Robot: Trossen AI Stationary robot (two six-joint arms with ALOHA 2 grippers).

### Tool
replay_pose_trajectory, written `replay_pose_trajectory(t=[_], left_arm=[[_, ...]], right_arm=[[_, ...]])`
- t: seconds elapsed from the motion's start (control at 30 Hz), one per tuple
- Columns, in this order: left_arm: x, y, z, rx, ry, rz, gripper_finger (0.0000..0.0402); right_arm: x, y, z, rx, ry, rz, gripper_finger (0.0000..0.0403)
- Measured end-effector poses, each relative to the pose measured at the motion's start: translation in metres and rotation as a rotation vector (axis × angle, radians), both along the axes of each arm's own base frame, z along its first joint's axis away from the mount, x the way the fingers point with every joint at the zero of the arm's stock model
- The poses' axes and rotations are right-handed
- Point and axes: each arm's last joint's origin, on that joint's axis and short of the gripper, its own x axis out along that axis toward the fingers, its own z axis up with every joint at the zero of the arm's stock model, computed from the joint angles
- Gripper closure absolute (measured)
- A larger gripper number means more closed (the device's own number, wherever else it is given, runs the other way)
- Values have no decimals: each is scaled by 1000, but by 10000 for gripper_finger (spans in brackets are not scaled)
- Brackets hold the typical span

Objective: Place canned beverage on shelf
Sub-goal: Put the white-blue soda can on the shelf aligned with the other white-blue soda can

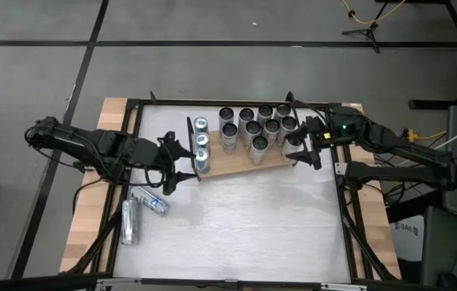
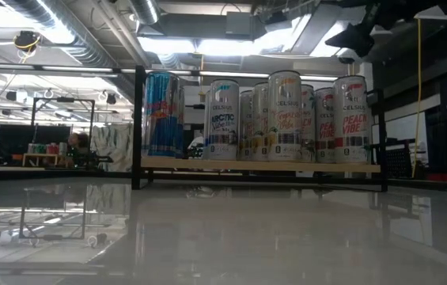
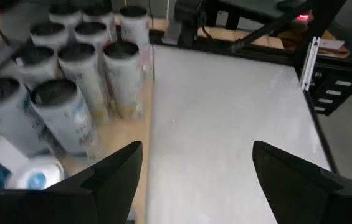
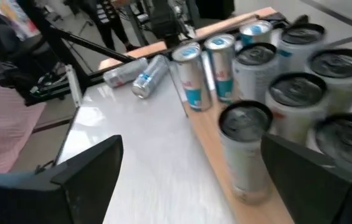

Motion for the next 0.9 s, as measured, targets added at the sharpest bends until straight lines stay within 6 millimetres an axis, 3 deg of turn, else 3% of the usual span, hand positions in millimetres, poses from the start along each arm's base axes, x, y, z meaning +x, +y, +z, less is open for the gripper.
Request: replay_pose_trajectory(t=[0.47,0.67,0.9], left_arm=[[-32,2,-34,-311,484,136,105],[-46,-1,-41,-274,627,159,105],[-46,-20,-53,-150,761,81,105]], right_arm=[[15,35,-3,-58,14,98,26],[21,47,-6,-69,29,149,26],[34,58,-12,-70,42,207,26]])
